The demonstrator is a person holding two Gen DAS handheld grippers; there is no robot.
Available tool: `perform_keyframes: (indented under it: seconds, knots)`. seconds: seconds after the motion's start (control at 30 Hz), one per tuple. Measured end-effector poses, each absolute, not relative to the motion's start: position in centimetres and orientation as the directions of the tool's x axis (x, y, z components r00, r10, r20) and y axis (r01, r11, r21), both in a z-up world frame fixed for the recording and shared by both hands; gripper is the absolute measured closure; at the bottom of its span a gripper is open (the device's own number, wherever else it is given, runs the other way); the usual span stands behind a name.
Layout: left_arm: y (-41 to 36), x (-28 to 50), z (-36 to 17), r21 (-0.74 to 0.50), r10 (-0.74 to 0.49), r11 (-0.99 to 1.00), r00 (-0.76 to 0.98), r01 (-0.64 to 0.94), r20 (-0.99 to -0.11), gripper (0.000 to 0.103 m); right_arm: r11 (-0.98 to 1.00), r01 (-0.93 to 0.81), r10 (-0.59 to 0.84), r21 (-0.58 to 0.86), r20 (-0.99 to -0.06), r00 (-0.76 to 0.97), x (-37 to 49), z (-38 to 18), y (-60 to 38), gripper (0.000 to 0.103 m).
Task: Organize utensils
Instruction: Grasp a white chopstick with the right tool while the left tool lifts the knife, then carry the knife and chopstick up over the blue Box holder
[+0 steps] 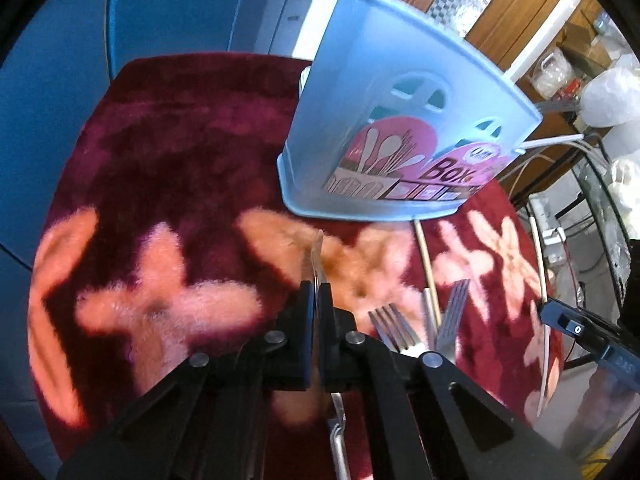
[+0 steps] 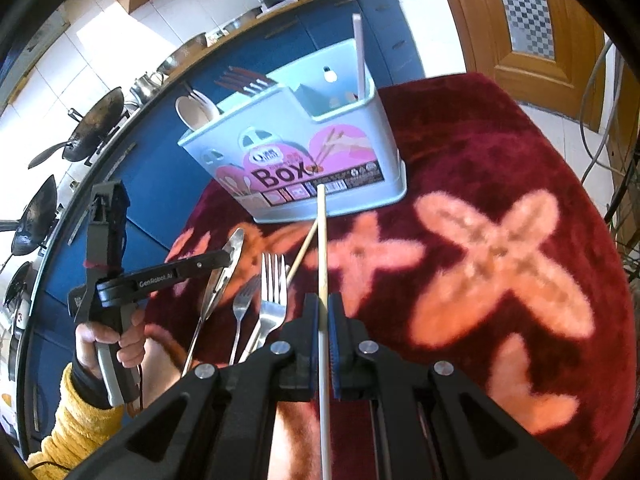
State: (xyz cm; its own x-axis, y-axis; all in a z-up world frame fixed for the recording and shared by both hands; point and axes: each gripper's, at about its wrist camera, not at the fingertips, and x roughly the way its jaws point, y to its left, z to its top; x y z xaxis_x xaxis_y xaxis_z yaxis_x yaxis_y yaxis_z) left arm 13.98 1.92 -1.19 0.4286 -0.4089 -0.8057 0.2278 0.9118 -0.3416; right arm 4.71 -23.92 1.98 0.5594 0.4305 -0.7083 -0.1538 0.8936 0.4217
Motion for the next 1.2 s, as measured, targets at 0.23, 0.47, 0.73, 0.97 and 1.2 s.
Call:
perform_keyframes:
  seconds: [0.23, 0.47, 0.73, 0.97, 1.2]
  knots:
    - [2.3, 9.9, 3.8, -0.307, -0.397, 0.917, 0.635, 0.253, -0.662, 0.103, 0.898, -0.188, 0.416, 0.398, -0.627, 0.658, 3.6, 4.7, -24.0, 0.097]
    - [1.4, 8.0, 9.2, -0.284, -0.388, 0.918, 0.770, 0.276, -0.507, 0.103, 0.899, -0.219, 0.404, 0.380, -0.525, 0.749, 2.9, 7.6, -23.8, 0.097]
    - [1.6, 8.5, 14.5, -0.256, -0.356, 0.927, 0.855, 0.273, -0.377, 0.103, 0.897, -0.220, 0.387, 0.384, -0.442, 0.809, 4.2, 9.8, -24.4, 0.097]
    - [2.1, 10.6, 19.5, -0.222, -0.317, 0.941, 0.899, 0.257, -0.302, 0.103, 0.905, -0.225, 0.372, 0.362, -0.411, 0.833, 6.3, 10.8, -24.5, 0.097]
    - [1.8, 13.9, 22.7, -0.226, -0.296, 0.944, 0.919, 0.240, -0.261, 0.103, 0.902, -0.228, 0.372, 0.366, -0.394, 0.840, 8.6, 11.3, -24.7, 0.097]
